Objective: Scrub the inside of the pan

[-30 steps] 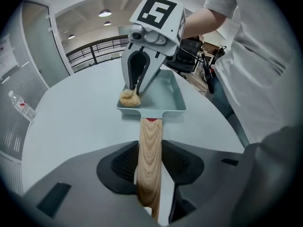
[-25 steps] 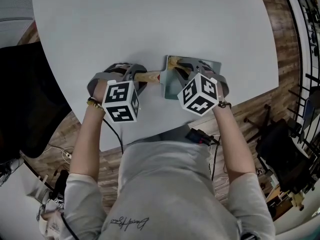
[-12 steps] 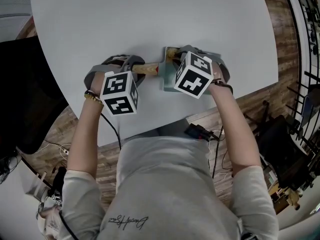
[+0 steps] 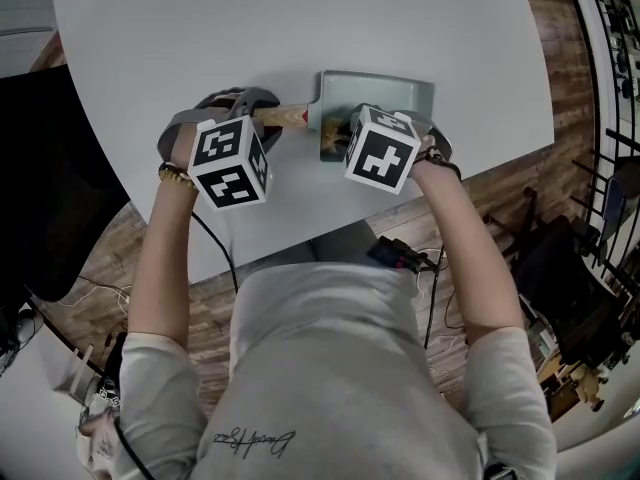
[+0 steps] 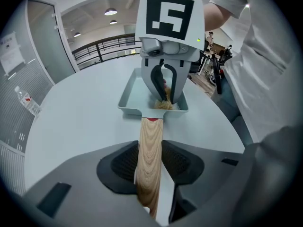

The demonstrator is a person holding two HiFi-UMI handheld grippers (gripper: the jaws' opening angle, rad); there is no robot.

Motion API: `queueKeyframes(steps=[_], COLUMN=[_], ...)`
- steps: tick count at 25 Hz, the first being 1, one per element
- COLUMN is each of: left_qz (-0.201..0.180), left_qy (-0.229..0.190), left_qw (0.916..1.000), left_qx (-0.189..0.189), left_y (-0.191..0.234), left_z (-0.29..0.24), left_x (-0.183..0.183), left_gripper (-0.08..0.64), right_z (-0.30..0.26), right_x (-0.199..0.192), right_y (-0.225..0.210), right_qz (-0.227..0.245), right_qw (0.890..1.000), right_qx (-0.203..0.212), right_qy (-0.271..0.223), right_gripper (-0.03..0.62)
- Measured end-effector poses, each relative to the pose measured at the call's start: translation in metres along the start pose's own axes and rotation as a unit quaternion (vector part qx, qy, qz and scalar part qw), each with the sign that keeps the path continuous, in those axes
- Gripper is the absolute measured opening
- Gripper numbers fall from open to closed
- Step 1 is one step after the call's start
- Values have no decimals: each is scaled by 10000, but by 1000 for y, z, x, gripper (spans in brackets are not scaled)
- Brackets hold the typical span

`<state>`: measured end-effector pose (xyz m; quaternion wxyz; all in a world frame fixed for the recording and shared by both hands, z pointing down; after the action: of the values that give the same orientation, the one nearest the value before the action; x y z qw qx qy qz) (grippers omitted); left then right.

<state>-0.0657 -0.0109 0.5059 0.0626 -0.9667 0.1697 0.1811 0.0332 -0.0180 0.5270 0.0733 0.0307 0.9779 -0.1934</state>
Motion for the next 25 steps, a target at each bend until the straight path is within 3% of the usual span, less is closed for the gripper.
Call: queueKeyframes(steps=[5, 11, 14, 25], left_qz=[44, -55, -126, -185], left_qy=[-8, 33, 111, 131], left_qw=[10000, 10000, 9999, 9997], left_qx=[30, -14, -26, -66], left_y=[3, 3, 1, -5], left_z=[-1, 0, 2, 6], left_x=[-3, -3, -3, 2], left_gripper=[158, 156, 155, 155], right_z=[-5, -4, -2, 27], right_x=[-4, -5, -4, 14], right_y=[11, 9, 4, -67], right_qz=[34, 485, 509, 533], right_qw=[9996, 9974, 9967, 9850], right_qx=[248, -505, -613, -1644], right_qy=[137, 143, 139, -27], right_gripper=[67, 69, 74, 74])
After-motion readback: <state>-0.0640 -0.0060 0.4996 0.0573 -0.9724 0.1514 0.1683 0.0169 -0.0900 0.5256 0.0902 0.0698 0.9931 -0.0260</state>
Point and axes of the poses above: the fingertips, and each gripper's own axes: z backward along the fingers, y to its left, x out of its top, the point moved 2 cm from there along z, backward along the fingers, and after that the axes turned 10 degrees about -z, right-handed, at the moved point
